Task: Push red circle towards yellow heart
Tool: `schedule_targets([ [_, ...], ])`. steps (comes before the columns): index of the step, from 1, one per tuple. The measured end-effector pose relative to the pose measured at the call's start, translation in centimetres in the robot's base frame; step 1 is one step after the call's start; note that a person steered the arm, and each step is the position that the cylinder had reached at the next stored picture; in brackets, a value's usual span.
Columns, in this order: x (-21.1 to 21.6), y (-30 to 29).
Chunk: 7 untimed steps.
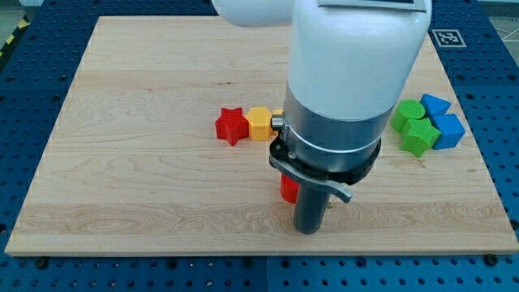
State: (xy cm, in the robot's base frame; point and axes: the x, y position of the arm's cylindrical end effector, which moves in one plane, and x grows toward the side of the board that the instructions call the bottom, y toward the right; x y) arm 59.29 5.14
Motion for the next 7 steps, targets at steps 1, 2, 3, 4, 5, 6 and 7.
schedule_targets([
  [1, -3.3, 0.0],
  [2, -4.9, 0.0],
  [3, -4.5, 0.1],
  [4, -2.4, 0.1],
  [5, -1.7, -1.3],
  [6, -2.9, -3.6],
  [7, -5.1, -4.2],
])
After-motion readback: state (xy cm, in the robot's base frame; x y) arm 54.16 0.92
